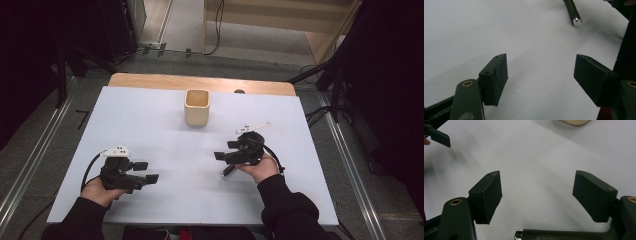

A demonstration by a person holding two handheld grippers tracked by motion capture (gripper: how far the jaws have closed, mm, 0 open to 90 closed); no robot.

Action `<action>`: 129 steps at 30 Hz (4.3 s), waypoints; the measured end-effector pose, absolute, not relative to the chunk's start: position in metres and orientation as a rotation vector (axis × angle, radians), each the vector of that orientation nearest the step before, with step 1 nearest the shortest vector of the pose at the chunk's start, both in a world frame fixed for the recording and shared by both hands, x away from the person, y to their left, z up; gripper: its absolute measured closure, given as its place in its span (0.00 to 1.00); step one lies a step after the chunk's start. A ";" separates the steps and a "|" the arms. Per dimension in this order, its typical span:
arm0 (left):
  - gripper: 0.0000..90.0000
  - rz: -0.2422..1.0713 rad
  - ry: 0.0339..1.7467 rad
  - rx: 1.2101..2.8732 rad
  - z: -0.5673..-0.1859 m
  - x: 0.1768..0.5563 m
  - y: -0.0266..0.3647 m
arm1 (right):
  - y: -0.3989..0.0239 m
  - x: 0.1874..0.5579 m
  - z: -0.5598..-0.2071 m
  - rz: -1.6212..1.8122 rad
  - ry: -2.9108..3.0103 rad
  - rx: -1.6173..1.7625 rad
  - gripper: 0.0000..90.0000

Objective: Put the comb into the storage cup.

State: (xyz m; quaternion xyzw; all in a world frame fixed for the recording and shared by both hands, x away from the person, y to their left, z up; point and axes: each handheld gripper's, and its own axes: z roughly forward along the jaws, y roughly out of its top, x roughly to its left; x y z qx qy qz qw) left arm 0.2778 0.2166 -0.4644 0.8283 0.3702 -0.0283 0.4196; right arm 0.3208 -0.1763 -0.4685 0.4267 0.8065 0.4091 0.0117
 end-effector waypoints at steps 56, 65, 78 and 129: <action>0.31 -0.051 0.934 2.074 -0.463 0.279 0.218 | -0.172 0.313 -0.503 0.989 2.655 1.373 0.97; 0.31 -0.027 0.929 2.094 -0.462 0.283 0.217 | -0.179 0.311 -0.503 0.982 2.644 1.395 0.98; 0.31 -0.032 0.920 2.093 -0.462 0.289 0.214 | -0.190 0.307 -0.502 0.964 2.623 1.432 0.97; 0.31 -0.038 0.909 2.104 -0.462 0.290 0.210 | -0.241 0.316 -0.502 0.901 2.506 1.566 0.97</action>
